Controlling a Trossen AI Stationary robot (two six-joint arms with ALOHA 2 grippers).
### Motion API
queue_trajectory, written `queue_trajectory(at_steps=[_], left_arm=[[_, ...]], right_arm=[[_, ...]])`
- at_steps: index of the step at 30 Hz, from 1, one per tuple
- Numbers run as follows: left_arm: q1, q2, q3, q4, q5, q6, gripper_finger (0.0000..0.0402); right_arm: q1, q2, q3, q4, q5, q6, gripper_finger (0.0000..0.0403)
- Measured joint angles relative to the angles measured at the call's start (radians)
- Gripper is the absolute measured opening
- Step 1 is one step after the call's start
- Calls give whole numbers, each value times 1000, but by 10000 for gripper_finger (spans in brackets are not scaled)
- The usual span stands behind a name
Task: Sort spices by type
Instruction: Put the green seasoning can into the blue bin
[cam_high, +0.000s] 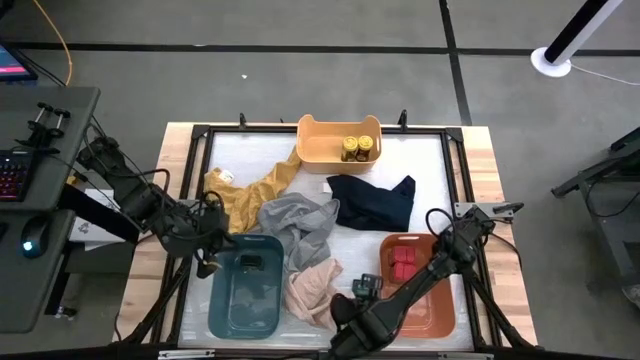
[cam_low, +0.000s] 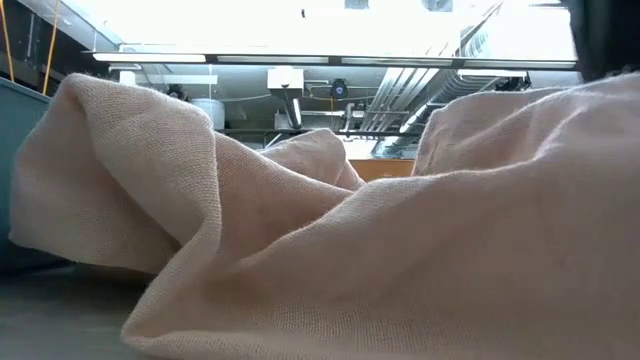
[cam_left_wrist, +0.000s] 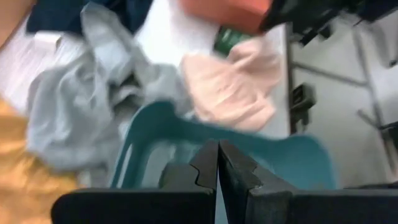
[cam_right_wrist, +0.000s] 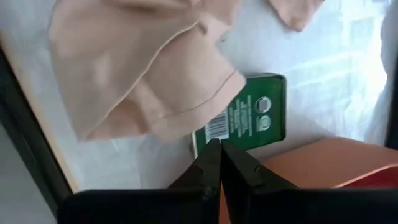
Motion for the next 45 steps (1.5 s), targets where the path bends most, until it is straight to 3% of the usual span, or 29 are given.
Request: queue_trajectory(at_steps=[7,12,18,21,26,32,39,45], left_arm=[[7,34,0,279,2,186,0],[37,103,0,382,34,262,0],[67,192,0,444,190,315,0],[67,211,0,441,242,343,0],[73,209,0,435,232,428,0],[145,207,0,435,173,536,0],[280,220,0,454,214,650,0],[353,223,0,451,240,597,0]], right_arm=[[-45,-51,0,9,36,9,0],[-100,-93,-20,30,46,-13,0],[-151,-235,-297,335,-175,-10,0],[-158,-347,-457,446,-187,121,0],[-159,-485,-674,596,-278,346,0],[-145,-469,-789,768,-342,522,0],[-167,-451,-799,693,-317,577,0],[-189,-445,-799,639,-300,516,0]])
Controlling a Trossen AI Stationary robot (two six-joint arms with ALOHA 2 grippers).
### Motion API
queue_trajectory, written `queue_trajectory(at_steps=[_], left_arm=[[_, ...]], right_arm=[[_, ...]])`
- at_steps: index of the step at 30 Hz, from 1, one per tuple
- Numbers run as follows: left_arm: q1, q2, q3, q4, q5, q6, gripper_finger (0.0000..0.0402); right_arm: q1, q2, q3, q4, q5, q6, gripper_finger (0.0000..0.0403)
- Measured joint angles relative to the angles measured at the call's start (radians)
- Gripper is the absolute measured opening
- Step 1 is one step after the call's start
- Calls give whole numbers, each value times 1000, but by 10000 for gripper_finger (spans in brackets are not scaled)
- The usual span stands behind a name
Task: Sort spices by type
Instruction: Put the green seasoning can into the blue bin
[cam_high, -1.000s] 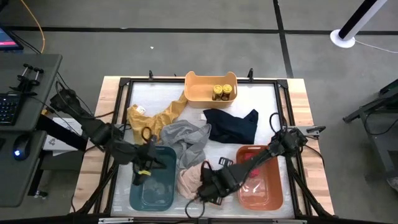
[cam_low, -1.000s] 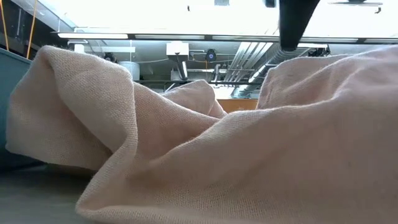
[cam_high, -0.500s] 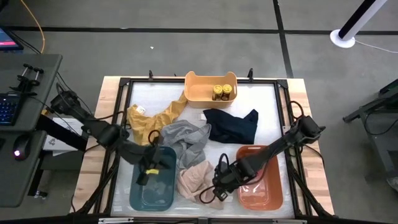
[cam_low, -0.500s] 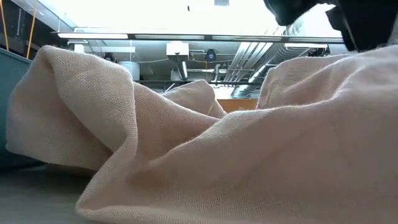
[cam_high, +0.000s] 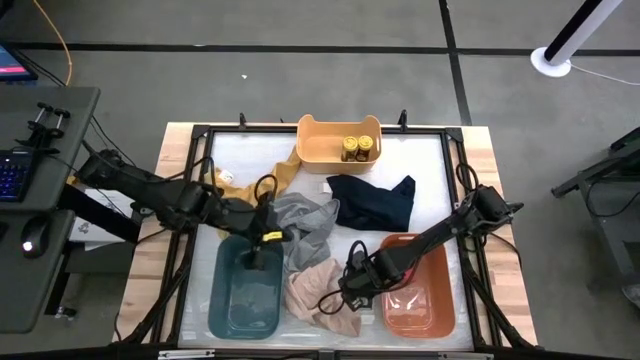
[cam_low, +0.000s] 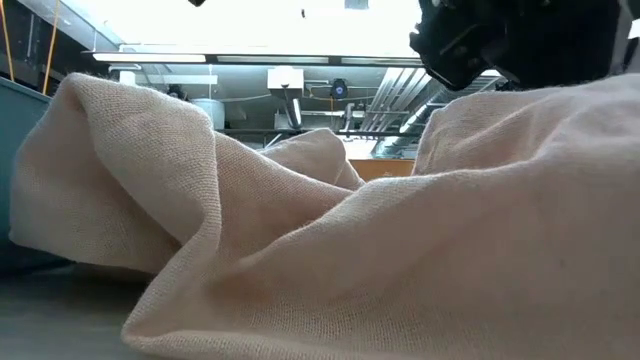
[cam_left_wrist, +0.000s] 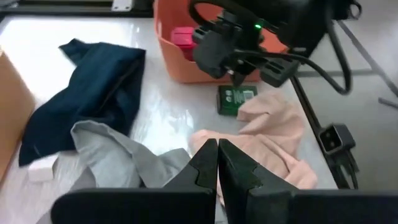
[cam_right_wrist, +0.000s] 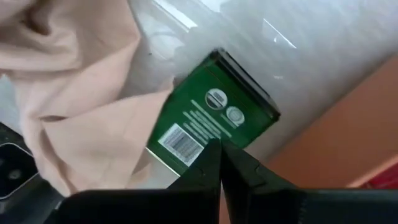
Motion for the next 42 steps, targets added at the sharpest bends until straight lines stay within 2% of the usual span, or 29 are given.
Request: queue_trajectory(at_steps=[8,15,24,42], left_arm=[[4,2,0,3,2,-74,0],[0,2,0,2,-1,-76,0],[1,2,0,1,-9,-75,0],[1,2,0,1,-10,-40,0]], right_arm=[[-33,11,0,22,17,-94,0],[-46,51,0,47,-42,-200,0],[-63,77,3,45,-78,-228,0],[-244,80,14,37,-47,-556,0]])
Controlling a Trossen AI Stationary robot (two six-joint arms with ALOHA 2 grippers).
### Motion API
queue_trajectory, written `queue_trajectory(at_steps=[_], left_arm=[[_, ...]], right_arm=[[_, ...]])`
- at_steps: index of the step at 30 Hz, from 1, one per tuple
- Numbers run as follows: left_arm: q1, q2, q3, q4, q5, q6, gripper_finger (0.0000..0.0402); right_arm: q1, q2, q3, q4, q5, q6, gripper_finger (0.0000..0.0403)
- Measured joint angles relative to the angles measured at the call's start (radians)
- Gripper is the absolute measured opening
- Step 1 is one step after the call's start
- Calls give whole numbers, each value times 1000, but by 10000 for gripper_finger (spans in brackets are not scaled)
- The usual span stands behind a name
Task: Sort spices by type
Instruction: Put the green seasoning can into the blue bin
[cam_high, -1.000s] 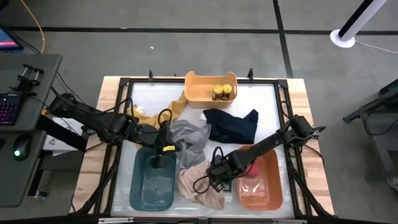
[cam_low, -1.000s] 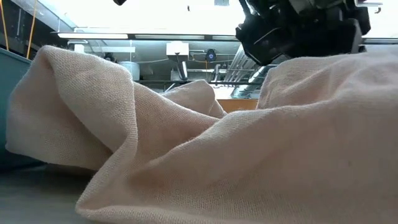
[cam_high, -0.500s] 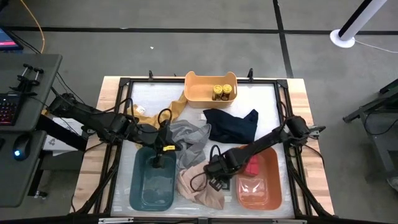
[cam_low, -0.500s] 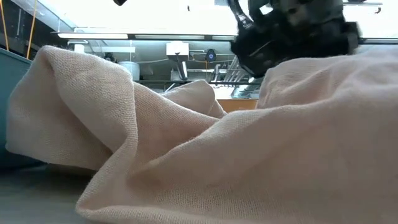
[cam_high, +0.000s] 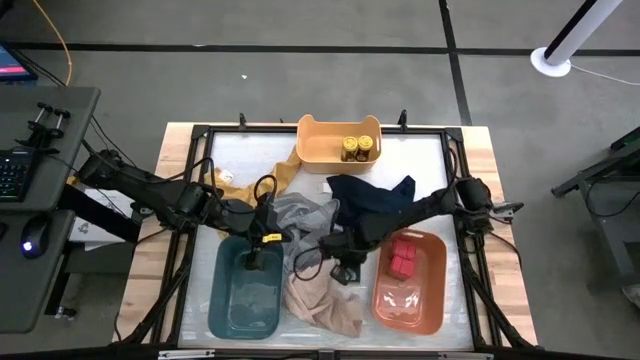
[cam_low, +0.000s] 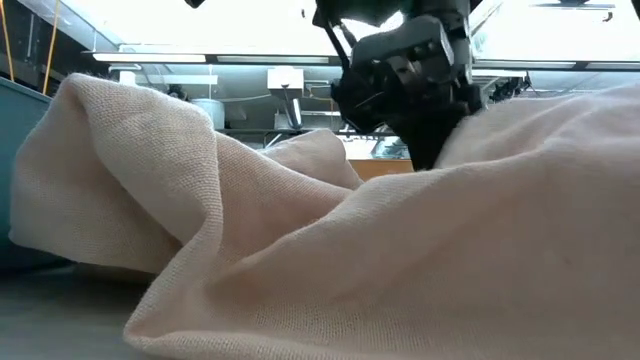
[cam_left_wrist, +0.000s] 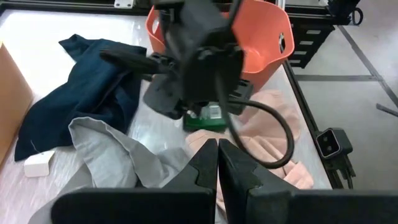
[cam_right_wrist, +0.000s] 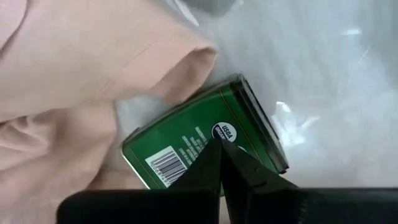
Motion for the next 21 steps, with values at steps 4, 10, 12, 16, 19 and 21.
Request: queue_trajectory(at_steps=[4,10,12,16,19,21], left_arm=[[0,0,0,0,-1,0,0],[0,0,0,0,-27,1,0],[0,0,0,0,-40,1,0],[0,0,0,0,-62,1,0],[0,0,0,0,-79,1,0],[0,0,0,0,-79,1,0]], right_arm=[[-36,0,0,-20,37,-112,0],[-94,-1,1,-49,143,-214,0],[-118,-1,1,-43,178,-215,0],[-161,0,0,-9,223,-179,0],[-190,-4,5,2,229,-132,0],[-198,-9,28,-34,234,-119,0]])
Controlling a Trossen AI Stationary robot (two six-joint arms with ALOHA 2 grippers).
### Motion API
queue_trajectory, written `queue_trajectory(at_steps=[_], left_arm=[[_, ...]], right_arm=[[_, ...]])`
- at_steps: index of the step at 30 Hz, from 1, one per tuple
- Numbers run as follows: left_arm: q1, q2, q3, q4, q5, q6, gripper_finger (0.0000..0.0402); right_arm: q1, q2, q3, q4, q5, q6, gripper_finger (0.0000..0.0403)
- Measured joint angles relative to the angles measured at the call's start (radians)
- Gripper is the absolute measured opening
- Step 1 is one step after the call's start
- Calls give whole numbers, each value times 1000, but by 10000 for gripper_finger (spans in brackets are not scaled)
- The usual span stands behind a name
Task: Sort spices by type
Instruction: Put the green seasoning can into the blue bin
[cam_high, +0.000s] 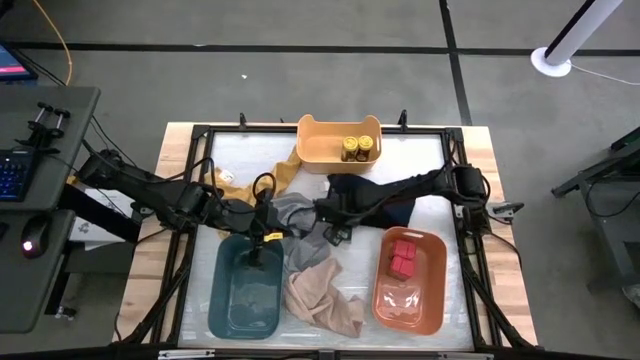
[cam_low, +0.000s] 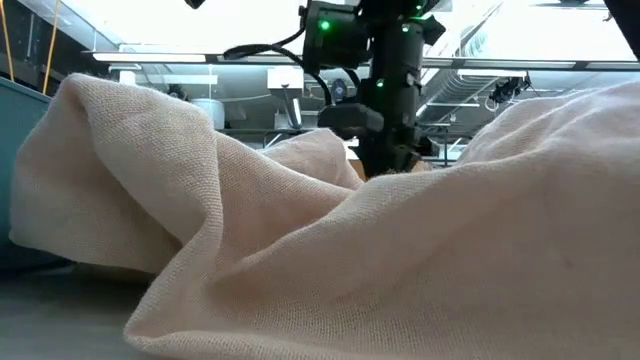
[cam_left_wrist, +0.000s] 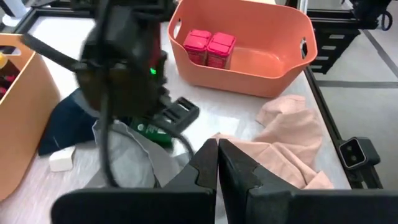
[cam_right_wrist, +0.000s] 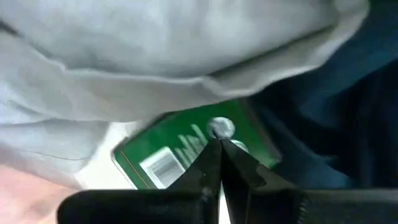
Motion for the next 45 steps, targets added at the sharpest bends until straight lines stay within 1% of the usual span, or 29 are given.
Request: queue_trajectory(at_steps=[3,6,9,11,14,19,23,25,27,30,36,41,45], left_arm=[[0,0,0,-1,-1,0,0],[3,0,1,-7,-1,0,0],[13,0,1,-10,0,0,0],[20,0,1,-10,1,0,0],[23,0,1,-13,5,0,0],[40,0,1,-32,69,25,0],[58,0,1,-35,111,56,0],[67,0,1,-38,118,73,0],[77,0,1,-49,121,90,0],[93,-2,1,-80,134,106,0],[119,-4,1,-124,162,128,0],[130,-5,1,-137,163,140,0],[132,-5,1,-139,162,141,0]], right_arm=[[8,-45,51,-68,31,3,0],[25,-88,82,-121,43,65,0],[44,-94,81,-115,68,212,2],[58,-99,81,-118,83,299,16],[79,-97,81,-110,107,439,62],[99,-89,81,-119,150,643,182],[99,-54,81,-126,128,766,272],[99,-31,81,-122,116,820,302],[95,-2,81,-118,99,870,322],[90,36,81,-120,76,923,335],[82,73,81,-97,85,1004,336],[75,94,81,-22,82,1016,336],[68,119,81,-28,76,1031,336]])
